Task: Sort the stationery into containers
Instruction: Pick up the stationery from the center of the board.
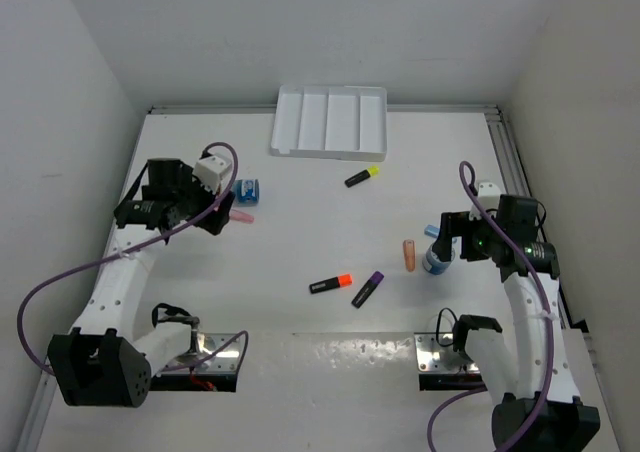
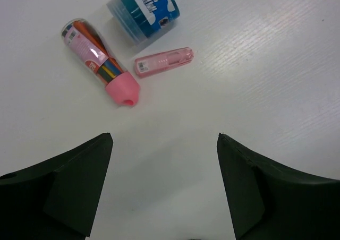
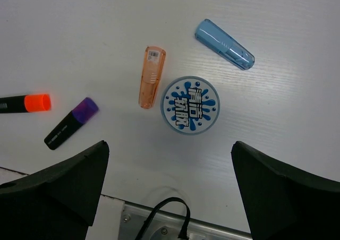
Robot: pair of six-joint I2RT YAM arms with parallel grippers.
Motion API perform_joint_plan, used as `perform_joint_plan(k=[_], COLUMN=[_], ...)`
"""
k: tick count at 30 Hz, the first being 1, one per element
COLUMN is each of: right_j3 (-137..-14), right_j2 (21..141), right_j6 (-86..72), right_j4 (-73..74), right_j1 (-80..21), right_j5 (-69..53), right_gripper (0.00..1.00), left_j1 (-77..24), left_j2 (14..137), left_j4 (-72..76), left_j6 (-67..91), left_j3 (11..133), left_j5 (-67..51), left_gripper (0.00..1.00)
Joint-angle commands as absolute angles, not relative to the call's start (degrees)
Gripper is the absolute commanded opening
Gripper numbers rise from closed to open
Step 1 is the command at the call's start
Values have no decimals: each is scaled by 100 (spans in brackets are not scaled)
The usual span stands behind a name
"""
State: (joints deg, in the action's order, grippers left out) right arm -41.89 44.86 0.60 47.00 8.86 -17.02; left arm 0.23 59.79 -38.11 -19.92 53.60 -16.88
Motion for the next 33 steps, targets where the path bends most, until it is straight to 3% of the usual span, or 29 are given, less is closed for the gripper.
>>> perform_joint_plan(k=[1, 15, 23, 33], right_j3=[-4219, -4430, -4526, -4562], right_j2=[4500, 5009, 5168, 5300], right_j6=[141, 184, 255, 369], right_j4=[4605, 4562, 4614, 4641], right_j1=[905, 905, 914, 923], right_j5=[-1811, -1828, -1767, -1740], right_gripper=[96, 96, 96, 96], left_j1=[-175, -1186, -1266, -1257], left_j2=[6064, 8647, 9869, 11302], left_j4=[-3806, -4219, -4210, -5229], left_j6=[-2381, -4587, -5440, -5880], left_j3=[5580, 7549, 8331, 9509], left_j5=[-1714, -730, -835, -1169], left_gripper=[86, 80, 77, 76])
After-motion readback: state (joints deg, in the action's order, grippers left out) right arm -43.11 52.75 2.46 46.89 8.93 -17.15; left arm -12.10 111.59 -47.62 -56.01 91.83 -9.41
